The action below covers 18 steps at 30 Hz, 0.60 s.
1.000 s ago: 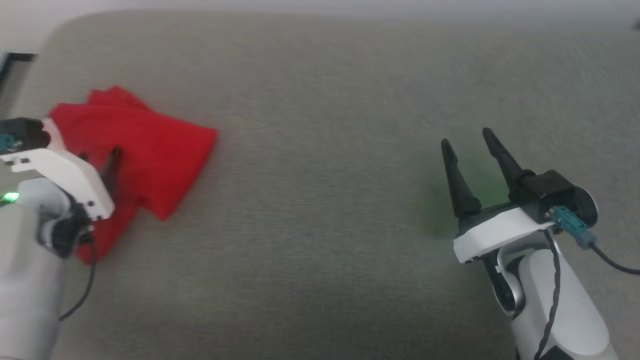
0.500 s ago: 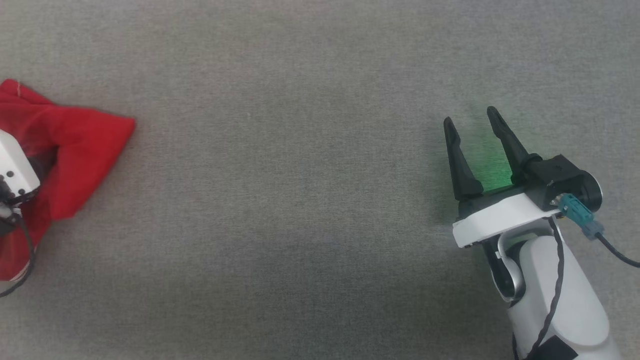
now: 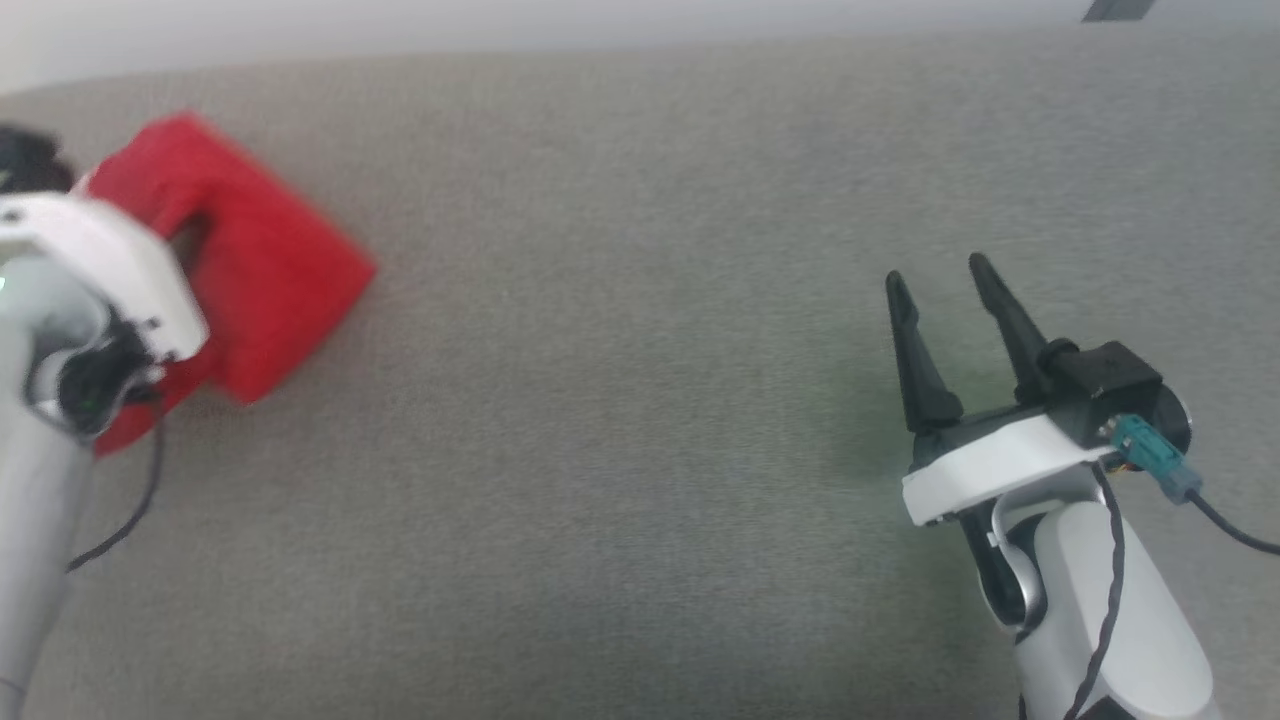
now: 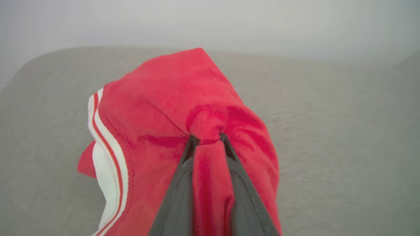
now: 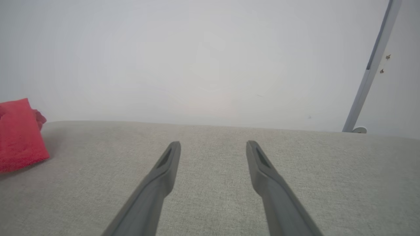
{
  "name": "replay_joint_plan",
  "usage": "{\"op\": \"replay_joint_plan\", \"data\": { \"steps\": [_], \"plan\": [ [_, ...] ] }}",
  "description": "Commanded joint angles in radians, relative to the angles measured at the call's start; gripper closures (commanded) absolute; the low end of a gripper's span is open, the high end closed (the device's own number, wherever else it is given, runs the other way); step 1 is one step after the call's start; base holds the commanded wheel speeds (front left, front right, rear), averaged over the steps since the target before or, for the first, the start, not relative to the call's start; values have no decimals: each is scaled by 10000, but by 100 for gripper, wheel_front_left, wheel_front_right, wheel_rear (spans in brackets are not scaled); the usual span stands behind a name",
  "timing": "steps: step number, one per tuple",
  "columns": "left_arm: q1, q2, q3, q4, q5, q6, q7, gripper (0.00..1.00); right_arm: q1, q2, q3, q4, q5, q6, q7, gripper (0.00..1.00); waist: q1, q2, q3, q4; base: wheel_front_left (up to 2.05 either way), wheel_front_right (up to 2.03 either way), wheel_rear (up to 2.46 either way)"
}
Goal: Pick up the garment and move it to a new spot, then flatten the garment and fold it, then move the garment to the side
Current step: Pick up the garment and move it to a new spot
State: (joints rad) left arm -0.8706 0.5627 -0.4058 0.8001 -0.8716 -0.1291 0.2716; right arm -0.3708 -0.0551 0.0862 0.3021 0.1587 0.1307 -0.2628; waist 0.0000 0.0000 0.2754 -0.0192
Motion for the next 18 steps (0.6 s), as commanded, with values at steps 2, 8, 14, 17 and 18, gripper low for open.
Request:
{"op": "replay_joint_plan", "data": {
  "steps": [2, 8, 14, 17, 18],
  "plan": [
    [-9, -93, -440, -858, -427, -15, -61, 100, 212, 31, -38, 20, 143, 1, -24, 0, 0, 0, -308, -359, 0, 0, 0],
    [-305, 9, -2073, -3528, -1208, -15, 266, 100, 461, 42, -55, -105, 757, 1, -19, 0, 0, 0, -279, -1340, 0, 0, 0],
    [-1126, -557, -3505, -4742, -1825, -15, 623, 100, 418, 53, -61, -263, 1488, 1, -19, 0, 0, 0, 225, -2696, 0, 0, 0],
    [-1649, -912, -4374, -4774, -1812, -15, 713, 100, 393, 48, 2, -298, 1942, 1, -18, 0, 0, 0, 532, -3419, 0, 0, 0],
    [-1811, -1039, -4642, -4667, -1831, -15, 687, 100, 383, 51, 30, -308, 2090, 1, -18, 0, 0, 0, 636, -3663, 0, 0, 0]
  ]
}}
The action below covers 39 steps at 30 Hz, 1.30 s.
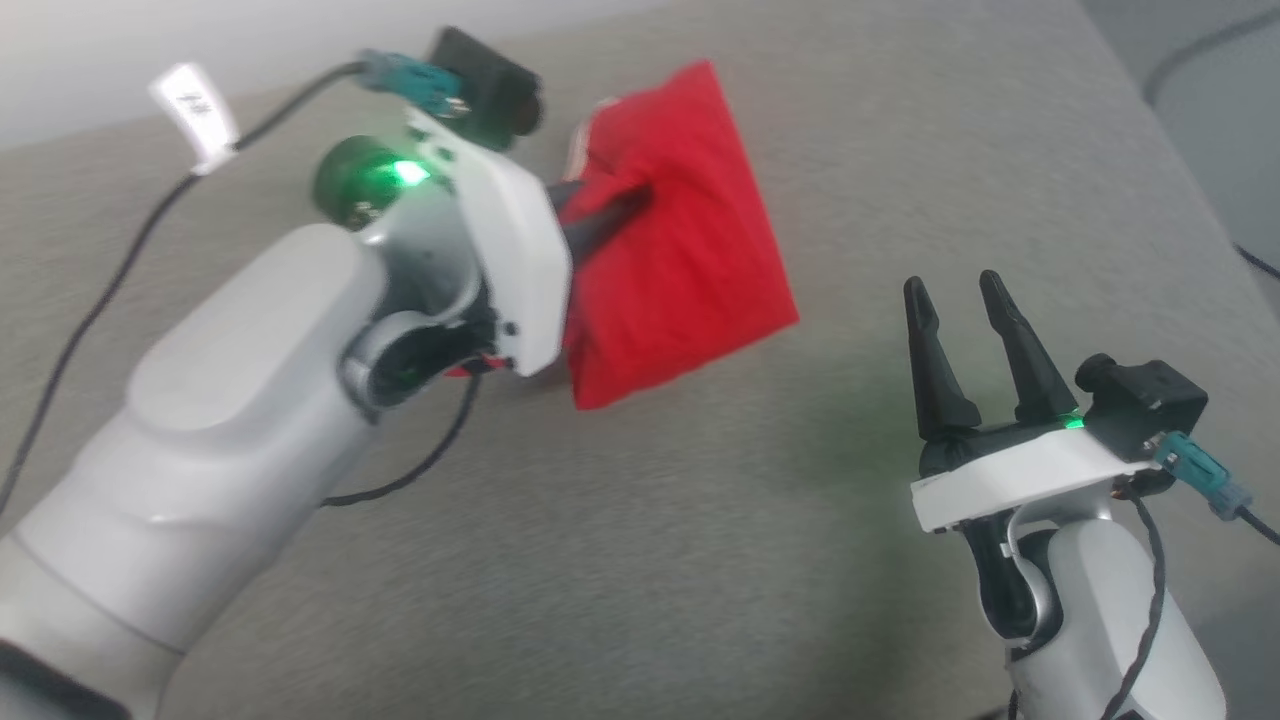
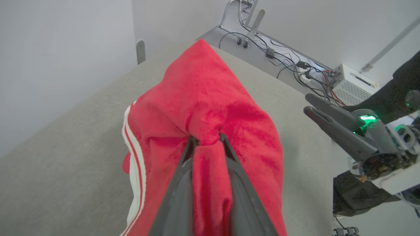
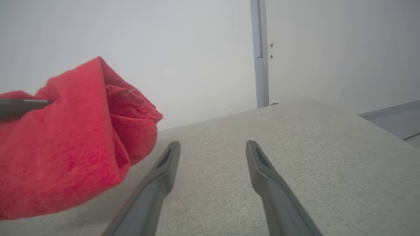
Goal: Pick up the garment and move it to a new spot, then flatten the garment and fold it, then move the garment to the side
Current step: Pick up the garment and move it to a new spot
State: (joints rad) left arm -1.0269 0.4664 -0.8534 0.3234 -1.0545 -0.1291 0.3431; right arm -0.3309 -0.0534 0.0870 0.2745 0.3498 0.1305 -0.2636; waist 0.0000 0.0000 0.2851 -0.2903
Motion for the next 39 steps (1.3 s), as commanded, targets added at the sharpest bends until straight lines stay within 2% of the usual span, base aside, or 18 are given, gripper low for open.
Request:
{"op": "replay_joint_plan", "data": {
  "steps": [1, 5, 8, 13, 14, 15, 19, 20, 21, 22, 23, 25, 28, 31, 32, 39],
  "plan": [
    [-345, -207, -411, 269, -105, -15, -49, 100, -17, 34, 64, -38, 317, 4, -10, 0, 0, 0, 627, -1196, 0, 0, 0],
    [-620, -246, -1379, 1169, -404, -14, 151, 100, -23, 41, 255, -101, 868, 4, -12, 0, 0, 0, 1013, -2167, 0, 0, 0],
    [-559, -4, -2062, 1843, -658, -14, 460, 100, 73, 36, 254, -133, 1162, 4, -12, 0, 0, 0, 1239, -2770, 0, 0, 0],
    [-620, 364, -3416, 2659, -1025, -9, 1357, 100, 317, 63, -227, -314, 1292, 4, -10, 0, 0, 0, 1539, -2912, 0, 0, 0],
    [-620, 364, -3416, 2659, -1025, -9, 1357, 100, 317, 63, -227, -314, 1292, 4, -10, 0, 0, 0, 1539, -2912, 0, 0, 0],
    [-526, 574, -3964, 2953, -870, 35, 1809, 100, 411, 37, -330, -365, 1329, 4, -12, 0, 0, 0, 1600, -2922, 0, 0, 0],
    [-467, 923, -4388, 3211, -601, 74, 2274, 100, 457, 31, -351, -400, 1329, 4, -12, 0, 0, 0, 1651, -2926, 0, 0, 0],
    [-456, 1012, -4450, 3239, -537, 94, 2310, 93, 417, 32, -328, -395, 1314, 4, -12, 0, 0, 0, 1649, -2924, 0, 0, 0],
    [-435, 1103, -4480, 3254, -547, 94, 2249, 65, 350, 34, -275, -398, 1303, 4, -12, 0, 0, 0, 1630, -2921, 0, 0, 0],
    [-413, 1182, -4484, 3302, -614, 94, 2055, 24, 285, 29, -210, -391, 1277, 4, -10, 0, 0, 0, 1578, -2915, 0, 0, 0],
    [-435, 1252, -4459, 3330, -658, 95, 1811, 0, 235, 29, -120, -370, 1236, 4, -12, 0, 0, 0, 1508, -2907, 0, 0, 0],
    [-524, 1386, -4406, 3321, -657, 95, 1262, 0, 162, 31, 93, -281, 1152, 4, -10, 0, 0, 0, 1305, -2884, 0, 0, 0],
    [-677, 1204, -4328, 3129, -774, 89, 172, 0, 152, 33, 37, -205, 810, 4, -10, 0, 0, 0, 935, -2381, 0, 0, 0],
    [-883, 956, -4215, 2888, -963, 31, -1058, 0, 155, 33, -66, -123, 419, 4, -10, 0, 0, 0, 565, -1736, 0, 0, 0],
    [-821, 866, -4183, 2776, -1010, 6, -1841, 0, 154, 27, -91, -65, 120, 4, -12, 0, 0, 0, 323, -1292, 0, 0, 0],
    [238, 726, -4007, 3072, -1567, -1, -4303, 0, 320, 25, -370, 157, -920, 4, -12, 0, 0, 0, -447, 265, 0, 0, 0]
  ]
}}
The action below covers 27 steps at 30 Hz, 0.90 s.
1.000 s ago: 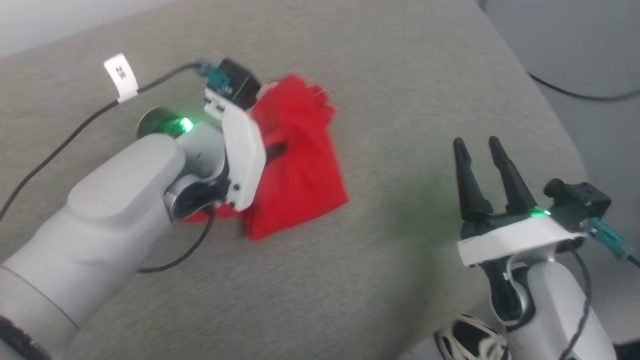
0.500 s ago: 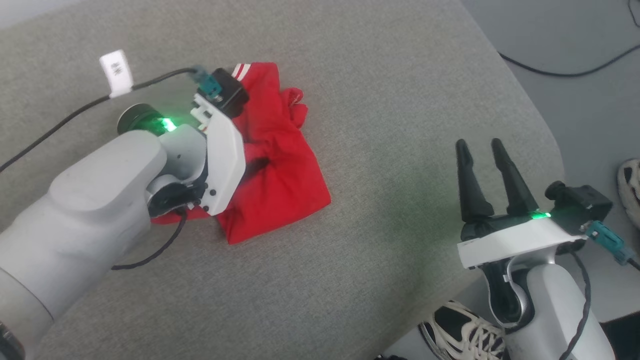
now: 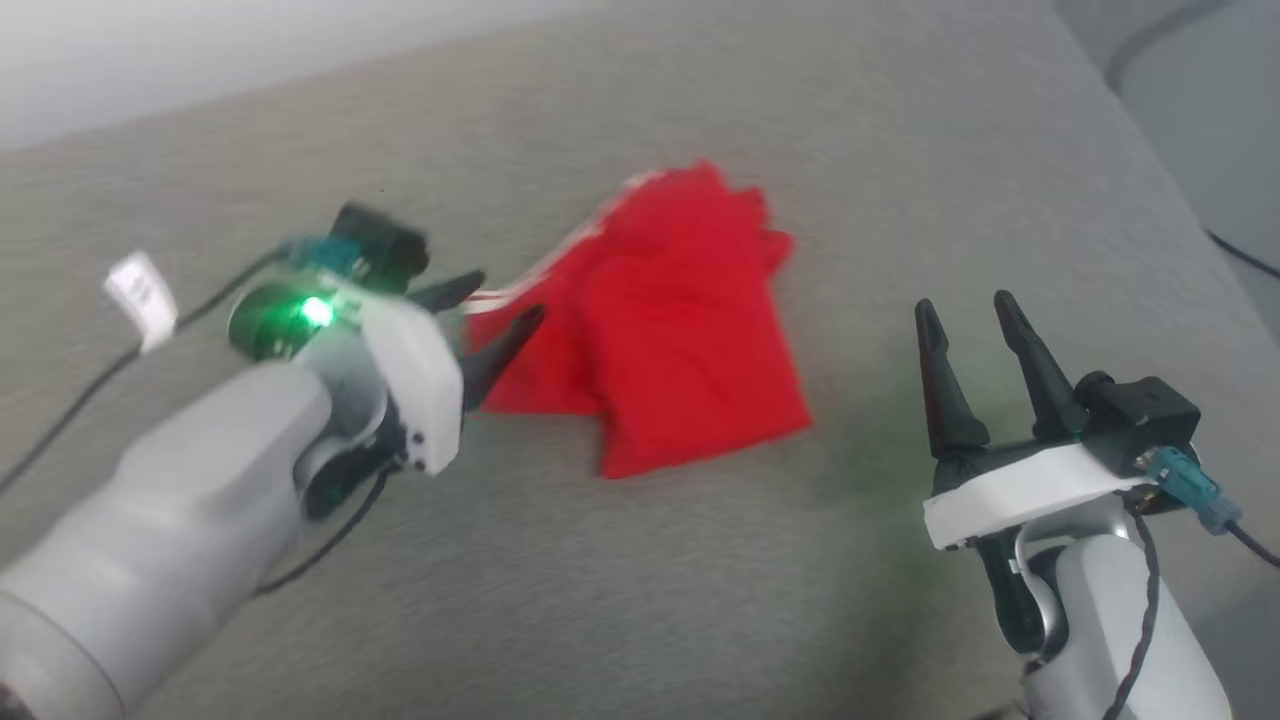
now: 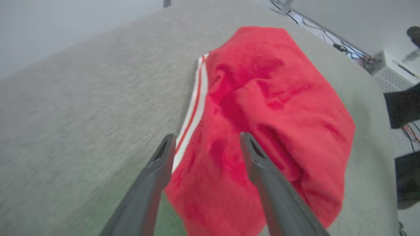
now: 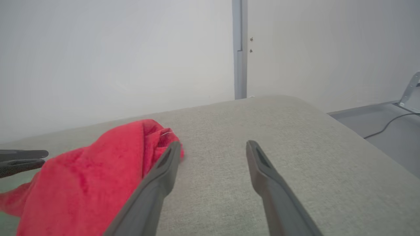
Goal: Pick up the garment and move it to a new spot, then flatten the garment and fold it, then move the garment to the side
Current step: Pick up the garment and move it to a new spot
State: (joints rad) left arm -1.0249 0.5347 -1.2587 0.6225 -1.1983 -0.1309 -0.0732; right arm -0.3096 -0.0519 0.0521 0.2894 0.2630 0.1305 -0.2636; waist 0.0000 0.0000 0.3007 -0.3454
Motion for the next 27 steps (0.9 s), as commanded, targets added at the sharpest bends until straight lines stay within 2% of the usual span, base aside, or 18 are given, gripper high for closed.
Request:
{"op": "replay_joint_plan", "data": {
  "steps": [1, 6, 10, 14, 18, 20, 21, 22, 27],
  "plan": [
    [471, -13, 111, 213, -280, 16, -464, 0, 152, 8, -90, 53, -209, 4, -12, 0, 0, 0, -700, 1025, 0, 0, 0],
    [1719, -240, 391, 924, -847, 16, -1621, 0, 423, -38, -640, 260, -891, 3, -11, 0, 0, 0, -1133, 2030, 0, 0, 0],
    [2667, -519, 770, 1722, -631, 18, -1914, 0, 794, -310, -1105, 359, -1112, 3, -11, 0, 0, 0, -1477, 2795, 0, 0, 0],
    [3649, -718, 2299, 1934, 58, 18, -1921, 0, 1316, -636, -1597, 429, -1202, 3, -10, 0, 0, 0, -1848, 3532, 0, 0, 0],
    [4848, -923, 4257, 1584, 890, 15, -1927, 0, 1878, -779, -2049, 373, -1230, 3, -11, 0, 0, 0, -2214, 4086, 0, 0, 0],
    [5532, -960, 5289, 1300, 1452, 41, -1927, 0, 2111, -832, -2232, 344, -1240, 3, -11, 0, 0, 0, -2347, 4253, 0, 0, 0],
    [5532, -960, 5289, 1300, 1452, 41, -1927, 0, 2111, -832, -2232, 344, -1240, 3, -11, 0, 0, 0, -2347, 4253, 0, 0, 0],
    [5878, -996, 5742, 1131, 1745, 78, -1927, 0, 2211, -859, -2296, 336, -1238, 3, -11, 0, 0, 0, -2405, 4320, 0, 0, 0],
    [7652, -1257, 8101, -155, 3588, 475, -1929, 0, 2557, -958, -2515, 303, -1234, 3, -11, 0, 0, 0, -2692, 4488, 0, 0, 0]
  ]
}}
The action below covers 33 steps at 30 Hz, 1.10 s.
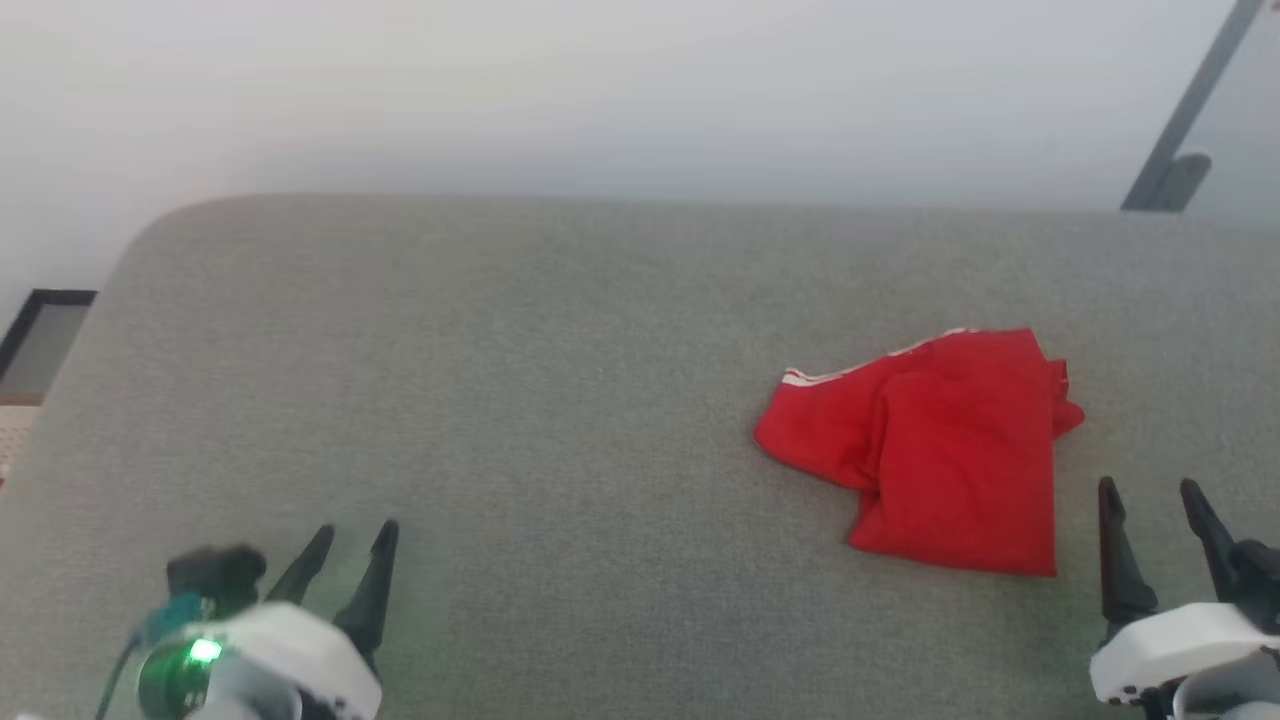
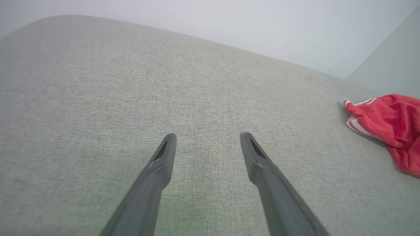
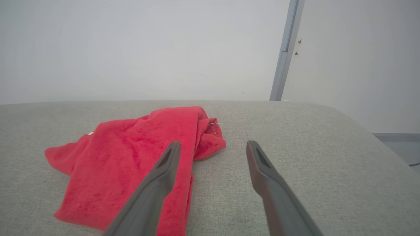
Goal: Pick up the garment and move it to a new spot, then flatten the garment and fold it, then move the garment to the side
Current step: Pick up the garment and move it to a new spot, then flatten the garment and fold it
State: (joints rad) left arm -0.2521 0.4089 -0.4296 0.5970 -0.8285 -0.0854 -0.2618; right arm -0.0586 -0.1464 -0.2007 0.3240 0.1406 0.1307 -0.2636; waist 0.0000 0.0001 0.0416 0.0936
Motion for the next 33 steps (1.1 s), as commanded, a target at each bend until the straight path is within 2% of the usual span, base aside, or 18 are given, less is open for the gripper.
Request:
{"op": "replay_joint_plan", "data": {
  "steps": [1, 5, 9, 14, 21, 33],
  "plan": [
    [275, -73, 258, -203, 290, 85, -42, 0, 113, -25, -34, -47, -8, 1, -11, 0, 0, -1, -168, 113, 0, 0, 0],
    [1533, -435, 1774, -1468, 1729, 273, -43, 0, 259, -133, -125, -111, -9, 1, -11, 0, 0, -1, -333, 103, 0, 0, 0],
    [2524, -937, 3120, -2830, 2993, 77, -43, 0, 281, -243, -121, -230, 18, 1, -11, 0, 0, -1, -449, 35, 0, 0, 0],
    [3266, -1508, 4201, -4137, 4507, -127, -43, 0, 196, -303, -88, -544, 83, 1, -10, 0, 0, -1, -526, -97, 0, 0, 0],
    [3573, -1974, 4647, -4272, 5332, -356, -44, 0, 235, -282, 39, -547, 128, 1, -11, 0, 0, -1, -544, -257, 0, 0, 0],
    [3719, -2450, 5007, -4344, 5714, -449, -44, 0, 116, -380, 241, -273, 234, 1, -11, 0, 0, -1, -532, -363, 0, 0, 0]
  ]
}}
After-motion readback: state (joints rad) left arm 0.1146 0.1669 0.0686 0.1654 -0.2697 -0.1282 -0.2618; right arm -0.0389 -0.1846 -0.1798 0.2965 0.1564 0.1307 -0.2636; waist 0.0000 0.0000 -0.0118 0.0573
